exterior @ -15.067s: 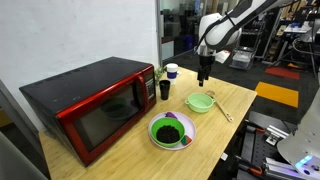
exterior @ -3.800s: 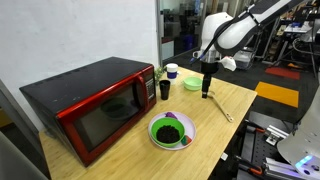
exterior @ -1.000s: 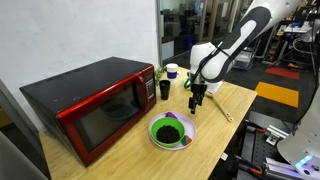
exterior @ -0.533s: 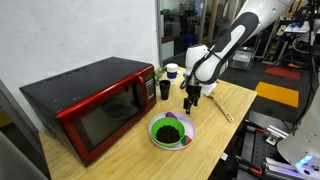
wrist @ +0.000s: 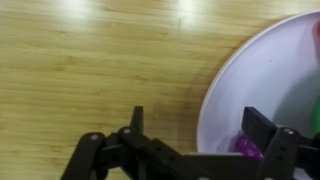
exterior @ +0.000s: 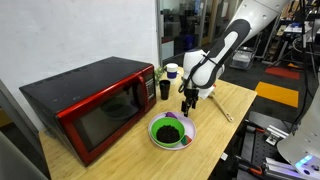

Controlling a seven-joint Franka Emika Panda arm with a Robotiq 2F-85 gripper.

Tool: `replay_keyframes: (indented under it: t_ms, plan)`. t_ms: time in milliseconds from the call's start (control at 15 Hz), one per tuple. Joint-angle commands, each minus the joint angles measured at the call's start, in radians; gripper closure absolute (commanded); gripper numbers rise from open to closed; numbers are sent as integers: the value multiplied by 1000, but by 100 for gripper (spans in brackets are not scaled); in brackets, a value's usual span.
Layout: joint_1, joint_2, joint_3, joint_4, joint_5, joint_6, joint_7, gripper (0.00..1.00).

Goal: Move the green bowl and the white plate to the right on the table, then open the microwave door

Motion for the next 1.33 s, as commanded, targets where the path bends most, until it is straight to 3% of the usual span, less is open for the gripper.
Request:
replay_keyframes:
  t_ms: [0,533,600,667,1267]
  plan:
    - [-3,31,8,17,6,31,14,0]
    - [0,44,10,14,3,49,23,0]
    - [-1,42,11,15,5,44,23,25]
    - [-1,42,11,12,5,49,22,26]
    - [-7,30,15,-7,13,54,16,90]
